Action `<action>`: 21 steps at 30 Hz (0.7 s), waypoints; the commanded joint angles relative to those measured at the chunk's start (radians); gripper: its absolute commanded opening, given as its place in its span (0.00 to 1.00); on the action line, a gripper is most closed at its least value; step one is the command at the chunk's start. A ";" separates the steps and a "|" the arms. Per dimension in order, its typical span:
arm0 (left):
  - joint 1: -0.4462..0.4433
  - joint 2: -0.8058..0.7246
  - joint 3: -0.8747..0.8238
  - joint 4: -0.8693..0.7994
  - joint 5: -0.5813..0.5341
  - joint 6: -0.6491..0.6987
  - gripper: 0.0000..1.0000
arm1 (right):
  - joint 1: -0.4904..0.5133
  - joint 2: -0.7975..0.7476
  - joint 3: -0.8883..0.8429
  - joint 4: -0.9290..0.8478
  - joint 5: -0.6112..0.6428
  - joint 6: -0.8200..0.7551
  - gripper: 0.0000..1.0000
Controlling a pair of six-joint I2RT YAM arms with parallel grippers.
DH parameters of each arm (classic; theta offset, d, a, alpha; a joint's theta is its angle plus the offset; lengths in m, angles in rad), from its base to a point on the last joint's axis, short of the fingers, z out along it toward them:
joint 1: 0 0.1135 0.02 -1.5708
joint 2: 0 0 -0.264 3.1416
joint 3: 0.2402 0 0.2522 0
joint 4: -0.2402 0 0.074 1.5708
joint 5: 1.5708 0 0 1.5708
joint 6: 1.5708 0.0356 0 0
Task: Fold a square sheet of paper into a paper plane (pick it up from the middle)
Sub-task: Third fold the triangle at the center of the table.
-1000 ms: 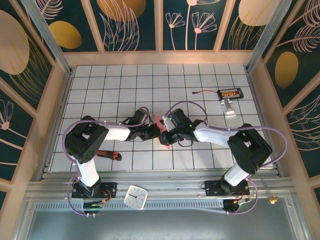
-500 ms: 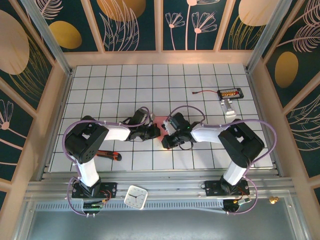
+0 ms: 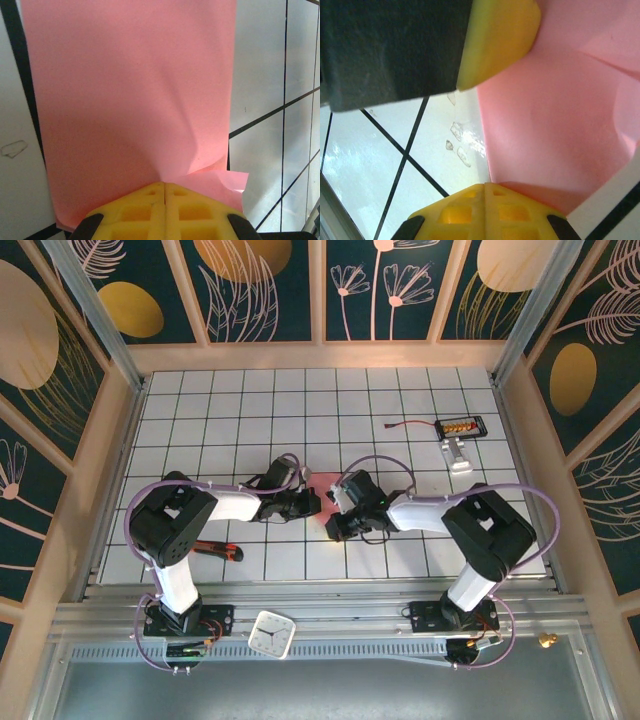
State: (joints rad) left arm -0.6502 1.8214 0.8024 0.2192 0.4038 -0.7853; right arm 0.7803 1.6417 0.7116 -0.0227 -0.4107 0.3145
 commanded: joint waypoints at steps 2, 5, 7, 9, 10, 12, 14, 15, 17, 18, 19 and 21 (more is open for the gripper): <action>0.010 0.035 -0.009 -0.118 -0.108 0.036 0.00 | 0.043 -0.007 -0.052 -0.152 0.013 0.048 0.00; 0.010 0.034 -0.008 -0.122 -0.112 0.037 0.00 | 0.053 -0.021 -0.076 -0.158 0.024 0.069 0.00; 0.010 0.035 -0.007 -0.123 -0.112 0.038 0.00 | 0.056 -0.036 -0.091 -0.163 0.033 0.083 0.00; 0.010 0.036 -0.007 -0.123 -0.112 0.038 0.00 | 0.056 -0.046 -0.100 -0.172 0.043 0.092 0.00; 0.010 0.035 -0.009 -0.123 -0.111 0.037 0.00 | 0.056 -0.052 -0.104 -0.175 0.047 0.093 0.00; 0.010 0.034 -0.009 -0.123 -0.112 0.039 0.00 | 0.057 -0.064 -0.103 -0.184 0.051 0.094 0.00; 0.010 0.035 -0.009 -0.125 -0.116 0.041 0.00 | 0.055 -0.079 -0.089 -0.204 0.059 0.083 0.00; 0.010 0.035 -0.009 -0.127 -0.115 0.042 0.00 | 0.049 -0.089 -0.076 -0.216 0.059 0.074 0.00; 0.011 0.035 -0.008 -0.127 -0.116 0.044 0.00 | 0.032 -0.121 -0.052 -0.224 0.047 0.058 0.00; 0.010 0.036 -0.008 -0.127 -0.115 0.044 0.00 | 0.015 -0.138 -0.043 -0.217 0.030 0.053 0.00; 0.010 0.037 -0.006 -0.126 -0.115 0.043 0.00 | -0.002 -0.150 -0.029 -0.210 0.011 0.049 0.00; 0.010 0.041 -0.003 -0.126 -0.111 0.045 0.00 | -0.028 -0.156 0.001 -0.191 -0.020 0.042 0.00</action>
State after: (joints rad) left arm -0.6525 1.8214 0.8120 0.2054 0.3836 -0.7662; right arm 0.7971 1.5394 0.6685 -0.1341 -0.3893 0.3763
